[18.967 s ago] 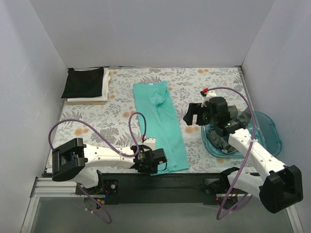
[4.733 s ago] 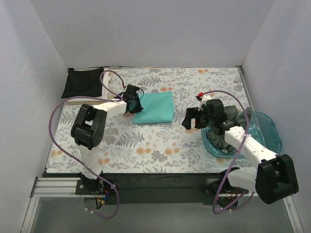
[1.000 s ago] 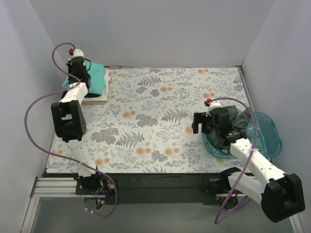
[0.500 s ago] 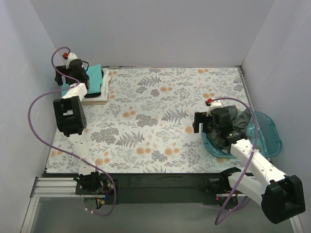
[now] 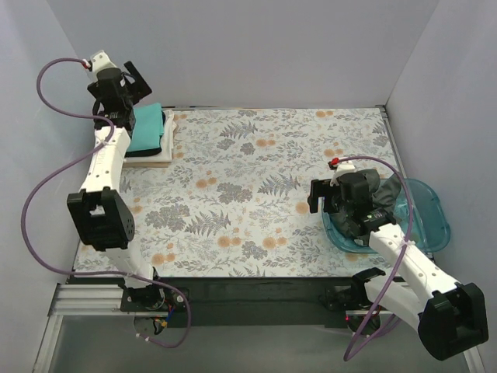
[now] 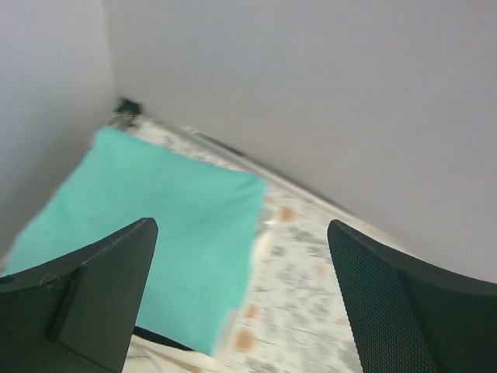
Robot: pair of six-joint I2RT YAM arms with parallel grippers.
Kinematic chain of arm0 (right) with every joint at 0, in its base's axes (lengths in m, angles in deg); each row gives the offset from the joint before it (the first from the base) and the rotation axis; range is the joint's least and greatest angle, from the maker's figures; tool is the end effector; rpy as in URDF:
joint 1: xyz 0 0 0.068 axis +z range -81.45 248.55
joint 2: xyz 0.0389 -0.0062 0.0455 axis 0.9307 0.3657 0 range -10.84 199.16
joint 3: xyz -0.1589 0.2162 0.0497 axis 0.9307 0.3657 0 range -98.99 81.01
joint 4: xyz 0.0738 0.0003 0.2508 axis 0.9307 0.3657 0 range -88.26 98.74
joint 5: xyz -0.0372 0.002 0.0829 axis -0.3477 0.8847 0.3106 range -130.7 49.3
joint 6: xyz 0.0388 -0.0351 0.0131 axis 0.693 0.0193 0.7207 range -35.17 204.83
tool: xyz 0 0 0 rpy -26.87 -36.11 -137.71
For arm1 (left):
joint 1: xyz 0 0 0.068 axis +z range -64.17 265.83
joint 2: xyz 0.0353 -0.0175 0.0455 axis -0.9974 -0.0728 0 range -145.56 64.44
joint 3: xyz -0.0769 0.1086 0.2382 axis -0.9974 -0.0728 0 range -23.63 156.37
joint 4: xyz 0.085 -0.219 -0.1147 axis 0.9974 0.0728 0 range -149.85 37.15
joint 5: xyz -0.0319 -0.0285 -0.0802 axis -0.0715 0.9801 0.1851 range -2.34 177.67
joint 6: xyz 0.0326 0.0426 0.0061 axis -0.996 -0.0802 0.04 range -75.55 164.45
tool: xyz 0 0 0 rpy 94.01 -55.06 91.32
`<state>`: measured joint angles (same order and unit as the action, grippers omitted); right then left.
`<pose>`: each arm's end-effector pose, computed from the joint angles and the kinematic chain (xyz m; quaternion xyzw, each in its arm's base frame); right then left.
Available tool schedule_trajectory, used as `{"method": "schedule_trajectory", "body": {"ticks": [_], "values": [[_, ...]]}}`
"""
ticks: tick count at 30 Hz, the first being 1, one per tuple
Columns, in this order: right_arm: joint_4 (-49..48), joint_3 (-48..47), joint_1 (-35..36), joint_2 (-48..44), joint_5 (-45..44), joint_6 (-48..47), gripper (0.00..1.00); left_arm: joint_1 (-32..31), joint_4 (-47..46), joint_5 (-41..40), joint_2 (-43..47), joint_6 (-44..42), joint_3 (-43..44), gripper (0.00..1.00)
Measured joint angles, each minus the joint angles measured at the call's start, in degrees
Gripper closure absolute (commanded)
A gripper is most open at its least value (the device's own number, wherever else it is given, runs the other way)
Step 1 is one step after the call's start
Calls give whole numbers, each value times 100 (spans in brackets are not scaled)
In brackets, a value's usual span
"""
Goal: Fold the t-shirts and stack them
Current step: Neatly place the folded tshirt to the corner
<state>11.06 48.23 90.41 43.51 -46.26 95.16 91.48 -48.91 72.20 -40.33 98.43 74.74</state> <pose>0.1961 0.0750 0.2375 -0.0634 0.8669 0.0960 0.4851 0.4378 0.0530 0.3688 -0.4661 0.6530 -0.1414 0.5800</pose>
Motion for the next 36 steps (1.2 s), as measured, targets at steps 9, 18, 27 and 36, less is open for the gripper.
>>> {"method": "schedule_trajectory", "body": {"ticks": [9, 18, 27, 36], "values": [[13, 118, 0, -479, 0, 4, 2, -1849, -354, 608, 1825, 1314, -1762, 7], [17, 175, 0, -566, 151, 7, 2, -3849, -588, -249, 2846, 2085, -4994, 6], [-11, 186, 0, -566, 345, 35, 2, -4848, 37, -1550, 4197, 2885, -5971, 5], [-101, 299, 0, -549, 610, 48, 2, -4865, 782, -2221, 5099, 3386, -6411, 5]]}}
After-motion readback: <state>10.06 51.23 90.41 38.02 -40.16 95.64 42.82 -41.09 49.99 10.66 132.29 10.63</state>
